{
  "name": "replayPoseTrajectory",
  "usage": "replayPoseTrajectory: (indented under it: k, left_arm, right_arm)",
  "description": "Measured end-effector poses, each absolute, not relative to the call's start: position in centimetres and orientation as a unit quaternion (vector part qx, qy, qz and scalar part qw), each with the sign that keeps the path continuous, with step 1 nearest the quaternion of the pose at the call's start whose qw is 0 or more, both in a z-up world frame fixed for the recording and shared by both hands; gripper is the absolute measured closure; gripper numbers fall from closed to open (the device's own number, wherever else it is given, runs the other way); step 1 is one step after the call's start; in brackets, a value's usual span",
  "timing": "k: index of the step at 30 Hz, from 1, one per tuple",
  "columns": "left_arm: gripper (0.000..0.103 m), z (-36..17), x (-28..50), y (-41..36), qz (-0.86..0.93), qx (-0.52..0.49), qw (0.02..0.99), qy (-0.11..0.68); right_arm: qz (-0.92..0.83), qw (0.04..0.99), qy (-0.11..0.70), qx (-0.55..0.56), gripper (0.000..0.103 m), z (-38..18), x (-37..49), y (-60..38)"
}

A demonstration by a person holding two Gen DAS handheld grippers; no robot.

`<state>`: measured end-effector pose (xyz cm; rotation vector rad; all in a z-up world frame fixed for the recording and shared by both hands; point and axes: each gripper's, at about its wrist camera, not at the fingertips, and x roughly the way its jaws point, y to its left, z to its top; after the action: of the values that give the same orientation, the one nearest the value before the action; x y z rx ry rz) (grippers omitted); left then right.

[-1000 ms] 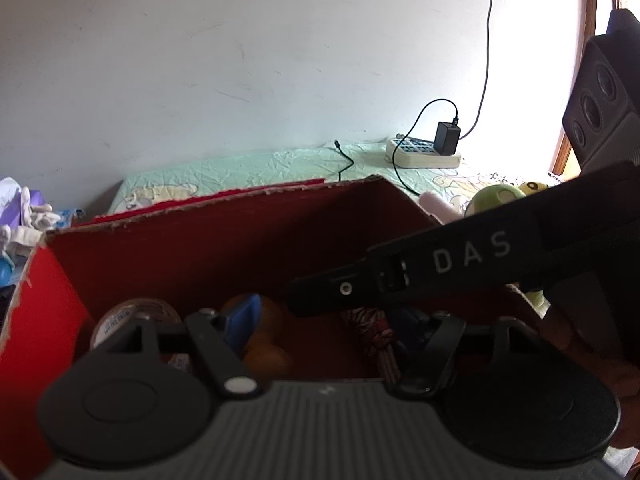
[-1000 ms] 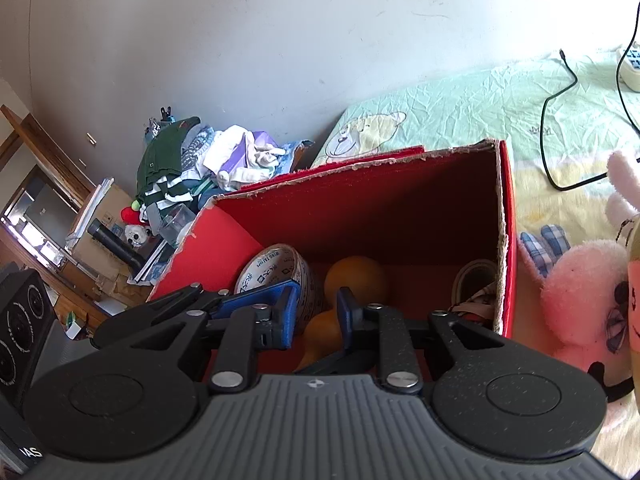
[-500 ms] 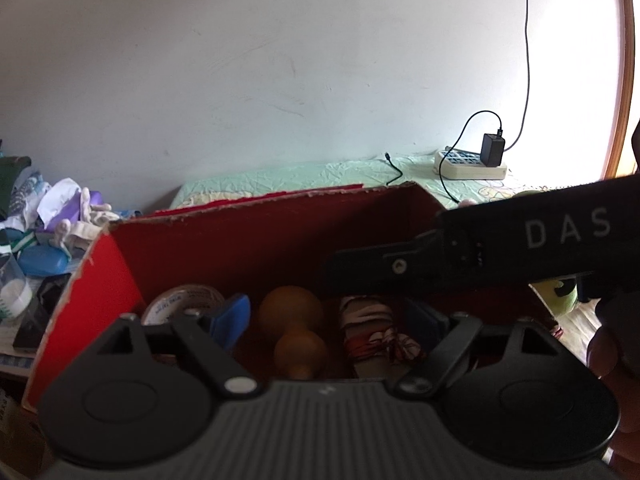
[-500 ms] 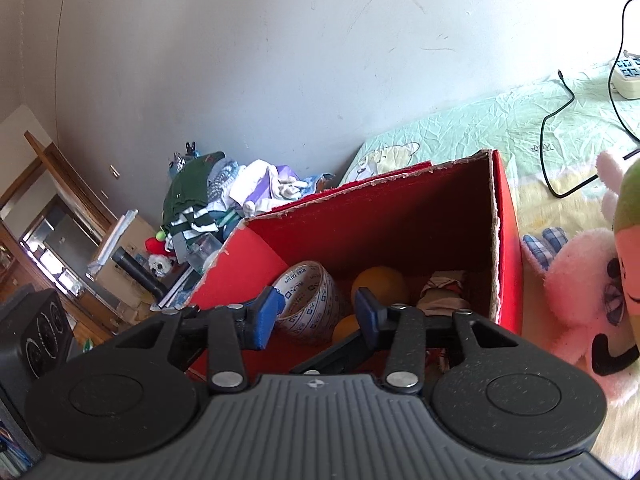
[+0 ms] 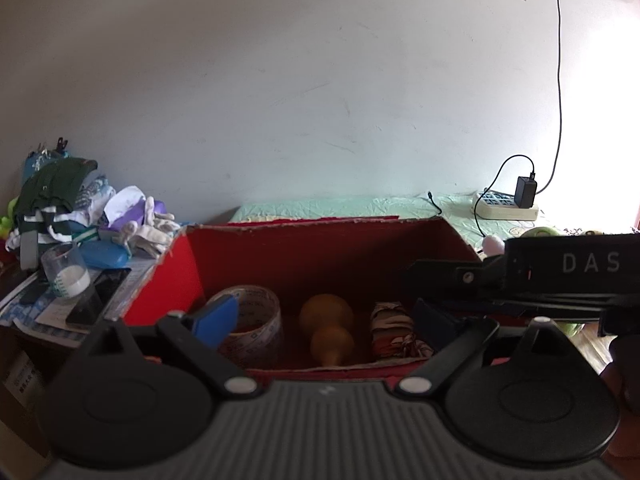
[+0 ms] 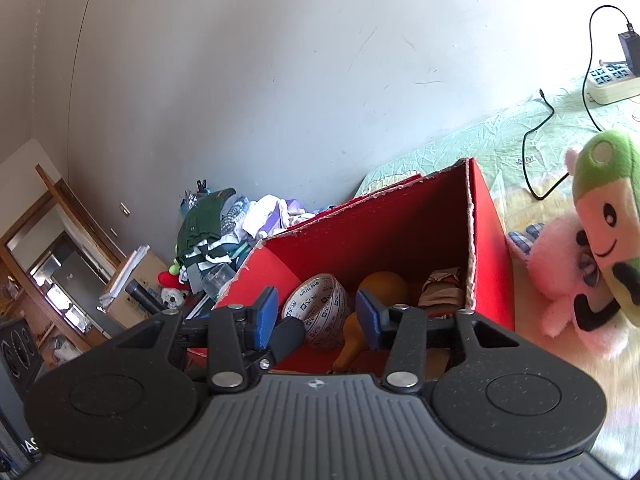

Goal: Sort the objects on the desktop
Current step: 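Withdraw the right gripper from the red box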

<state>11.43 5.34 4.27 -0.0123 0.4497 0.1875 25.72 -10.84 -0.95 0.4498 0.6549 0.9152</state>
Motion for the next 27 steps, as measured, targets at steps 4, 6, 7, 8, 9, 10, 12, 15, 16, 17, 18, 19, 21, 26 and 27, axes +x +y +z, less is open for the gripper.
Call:
replayPoseTrajectory:
  k: [4,6,7,8,9,10,12,15,16,17,18,19,21,26,27]
  left_arm:
    - [0.007,4.0,10.5,5.0,0.117,-0.005,0.966,0.229]
    - [0.006,3.8,9.8,4.9,0.128,-0.012,0.964,0.231]
    - [0.005,3.6,9.4,4.8,0.129,-0.017,0.964,0.232]
    - [0.005,3.5,9.0,4.7,0.129,-0.020,0.964,0.232]
    - [0.004,3.3,8.6,4.5,0.129,-0.021,0.964,0.231]
    - [0.004,3.1,8.2,4.3,0.132,-0.020,0.964,0.231]
    - [0.003,2.6,7.6,3.9,0.140,-0.018,0.962,0.233]
    - [0.003,1.8,7.0,3.8,0.142,-0.026,0.959,0.245]
    - [0.003,1.6,6.9,3.9,0.141,-0.029,0.958,0.249]
    - [0.003,1.2,6.7,3.9,0.138,-0.031,0.957,0.253]
    - [0.003,0.9,6.6,3.8,0.137,-0.033,0.956,0.257]
    - [0.003,0.7,6.6,3.7,0.136,-0.032,0.955,0.262]
    - [0.003,0.0,6.6,3.4,0.135,-0.028,0.953,0.271]
    - [0.003,-1.3,6.5,2.9,0.133,-0.024,0.947,0.292]
    - [0.003,-1.5,6.5,2.8,0.132,-0.024,0.946,0.295]
  right_arm:
    - [0.422,0.822,0.306,0.228,0.055,-1.6,25.0,-11.9]
    - [0.422,0.819,0.305,0.242,0.055,-1.9,24.6,-12.5]
    - [0.422,0.818,0.303,0.248,0.055,-2.0,24.2,-12.8]
    - [0.421,0.818,0.299,0.252,0.055,-2.1,23.9,-13.0]
    - [0.420,0.820,0.296,0.254,0.055,-2.2,23.5,-13.2]
    - [0.418,0.821,0.292,0.255,0.056,-2.4,23.0,-13.4]
    - [0.416,0.827,0.276,0.257,0.056,-2.5,22.0,-14.0]
    - [0.413,0.834,0.262,0.255,0.055,-2.6,20.7,-14.7]
    - [0.415,0.833,0.260,0.256,0.055,-2.7,20.3,-14.9]
    - [0.417,0.832,0.261,0.257,0.055,-2.8,20.1,-15.0]
    - [0.418,0.831,0.261,0.256,0.055,-3.0,19.9,-15.2]
    - [0.418,0.832,0.262,0.254,0.055,-3.1,19.7,-15.2]
    - [0.416,0.834,0.262,0.251,0.055,-3.5,19.4,-15.4]
    - [0.409,0.832,0.278,0.251,0.055,-4.8,19.0,-15.9]
    - [0.408,0.831,0.282,0.253,0.055,-5.1,19.1,-16.1]
